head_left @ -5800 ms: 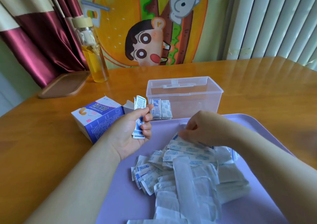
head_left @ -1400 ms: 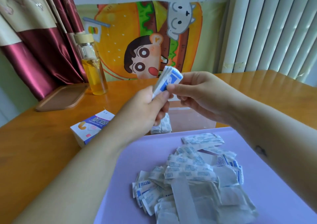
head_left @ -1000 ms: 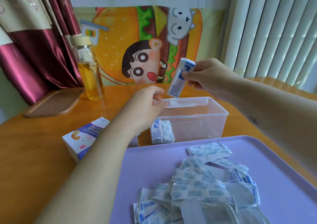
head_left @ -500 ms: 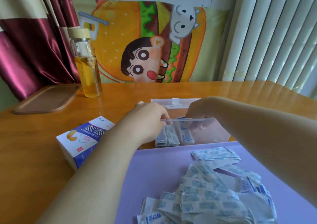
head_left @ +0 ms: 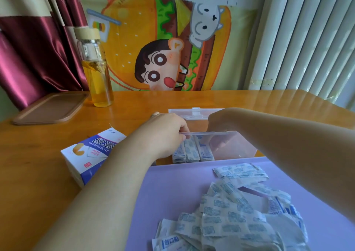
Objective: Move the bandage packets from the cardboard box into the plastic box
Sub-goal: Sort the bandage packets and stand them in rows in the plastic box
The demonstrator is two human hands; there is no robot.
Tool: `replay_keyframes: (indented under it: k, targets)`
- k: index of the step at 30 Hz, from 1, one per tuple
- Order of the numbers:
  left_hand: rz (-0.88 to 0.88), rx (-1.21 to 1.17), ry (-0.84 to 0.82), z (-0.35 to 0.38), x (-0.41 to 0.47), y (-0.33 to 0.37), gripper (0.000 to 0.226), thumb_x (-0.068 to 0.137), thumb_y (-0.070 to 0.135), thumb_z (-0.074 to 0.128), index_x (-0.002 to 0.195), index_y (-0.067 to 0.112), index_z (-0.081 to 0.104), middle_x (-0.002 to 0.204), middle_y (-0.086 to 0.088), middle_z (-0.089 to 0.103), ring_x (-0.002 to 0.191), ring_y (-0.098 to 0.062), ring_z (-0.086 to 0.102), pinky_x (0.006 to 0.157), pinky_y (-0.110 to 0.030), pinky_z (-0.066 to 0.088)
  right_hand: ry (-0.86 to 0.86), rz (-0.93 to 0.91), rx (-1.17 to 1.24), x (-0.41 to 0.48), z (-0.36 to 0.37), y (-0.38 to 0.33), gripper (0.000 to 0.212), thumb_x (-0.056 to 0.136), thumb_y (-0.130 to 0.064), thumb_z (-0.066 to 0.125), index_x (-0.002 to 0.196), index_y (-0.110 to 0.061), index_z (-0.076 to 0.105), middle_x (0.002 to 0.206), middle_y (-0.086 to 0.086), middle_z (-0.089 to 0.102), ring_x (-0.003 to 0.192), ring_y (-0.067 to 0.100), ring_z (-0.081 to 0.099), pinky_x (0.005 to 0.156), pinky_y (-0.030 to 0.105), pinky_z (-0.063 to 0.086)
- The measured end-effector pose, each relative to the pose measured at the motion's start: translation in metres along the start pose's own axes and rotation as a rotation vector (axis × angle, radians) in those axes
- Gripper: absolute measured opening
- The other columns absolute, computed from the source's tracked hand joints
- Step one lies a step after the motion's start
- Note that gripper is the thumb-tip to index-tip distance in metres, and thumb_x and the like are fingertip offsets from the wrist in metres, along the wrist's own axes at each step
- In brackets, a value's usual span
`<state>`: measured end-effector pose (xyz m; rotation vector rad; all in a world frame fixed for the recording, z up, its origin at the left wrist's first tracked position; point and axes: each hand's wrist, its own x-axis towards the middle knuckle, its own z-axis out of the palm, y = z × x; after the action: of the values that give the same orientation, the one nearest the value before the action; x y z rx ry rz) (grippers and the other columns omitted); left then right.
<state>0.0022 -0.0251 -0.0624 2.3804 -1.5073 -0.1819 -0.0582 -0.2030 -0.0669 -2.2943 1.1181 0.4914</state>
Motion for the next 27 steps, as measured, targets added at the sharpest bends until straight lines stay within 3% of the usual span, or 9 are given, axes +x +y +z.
replay_keyframes:
  k: [2,4,7,10,13,15,18,21,27]
  targets:
    - [-0.001,-0.003,0.011,0.0,0.0,0.0,0.02,0.098,0.024,0.046,0.103,0.034,0.064,0.111,0.004,0.057,0.116,-0.017,0.038,0.082,-0.028,0.038,0.0,0.006,-0.037,-0.003,-0.001,0.0,0.021,0.083,-0.028,0.07,0.094,-0.011,0.065,0.107,0.004,0.071,0.091,0.017,0.069,0.069,0.024,0.055]
    - [0.003,0.0,0.016,0.0,0.0,-0.001,0.02,0.097,0.025,0.046,0.105,0.033,0.063,0.1,0.006,0.054,0.113,-0.016,0.037,0.079,-0.028,0.036,0.04,0.0,0.026,-0.01,-0.005,0.001,0.03,0.085,-0.036,0.067,0.101,-0.011,0.063,0.097,0.001,0.074,0.079,0.015,0.07,0.059,0.022,0.049]
    - [0.008,0.028,-0.013,-0.001,-0.001,0.001,0.022,0.097,0.028,0.046,0.114,0.033,0.059,0.086,0.013,0.046,0.11,-0.015,0.033,0.077,-0.027,0.032,0.311,-0.148,-0.019,-0.031,-0.012,0.007,0.03,0.088,-0.036,0.062,0.098,-0.008,0.066,0.083,-0.004,0.072,0.061,0.011,0.061,0.057,0.021,0.043]
    - [0.01,0.093,-0.048,-0.002,-0.004,0.005,0.034,0.097,0.03,0.046,0.131,0.03,0.048,0.106,0.008,0.05,0.121,-0.018,0.031,0.084,-0.029,0.036,0.632,-0.394,0.033,-0.065,-0.006,0.016,0.018,0.088,-0.026,0.062,0.093,-0.011,0.07,0.086,0.0,0.069,0.067,0.012,0.059,0.06,0.022,0.045]
    - [0.009,0.127,-0.048,-0.002,-0.007,0.009,0.04,0.096,0.032,0.047,0.136,0.029,0.042,0.135,0.001,0.044,0.131,-0.021,0.026,0.094,-0.033,0.036,0.853,-0.57,0.058,-0.101,0.013,0.033,0.005,0.086,-0.025,0.063,0.081,-0.025,0.066,0.07,-0.017,0.058,0.065,0.002,0.055,0.059,0.022,0.043]
    - [0.008,0.119,-0.033,-0.003,-0.011,0.01,0.041,0.095,0.034,0.049,0.136,0.032,0.041,0.139,0.002,0.041,0.132,-0.021,0.026,0.096,-0.035,0.035,0.794,-0.605,-0.005,-0.122,0.026,0.049,0.007,0.085,-0.025,0.064,0.078,-0.027,0.065,0.066,-0.02,0.056,0.063,-0.003,0.054,0.058,0.018,0.043]
    - [-0.018,0.122,0.037,-0.008,-0.025,0.009,0.045,0.094,0.038,0.051,0.137,0.034,0.04,0.143,0.001,0.036,0.134,-0.021,0.025,0.103,-0.037,0.032,0.518,-0.514,-0.129,-0.139,0.04,0.08,0.006,0.084,-0.028,0.066,0.078,-0.03,0.067,0.067,-0.02,0.06,0.064,-0.006,0.056,0.056,0.007,0.039]
    - [-0.005,0.139,0.139,-0.012,-0.043,0.014,0.043,0.093,0.037,0.052,0.135,0.032,0.042,0.143,0.002,0.035,0.134,-0.021,0.026,0.104,-0.038,0.03,0.265,-0.403,-0.21,-0.147,0.049,0.105,0.009,0.084,-0.032,0.065,0.091,-0.032,0.071,0.077,-0.023,0.064,0.072,-0.006,0.058,0.064,0.009,0.042]
    - [0.192,-0.031,0.0,0.005,-0.085,0.045,0.028,0.094,0.033,0.053,0.122,0.033,0.054,0.125,0.016,0.051,0.101,-0.001,0.046,0.082,-0.019,0.035,0.348,-0.45,-0.095,-0.15,0.064,0.11,0.014,0.087,-0.032,0.061,0.097,-0.028,0.07,0.087,-0.015,0.065,0.07,-0.004,0.054,0.06,0.01,0.038]
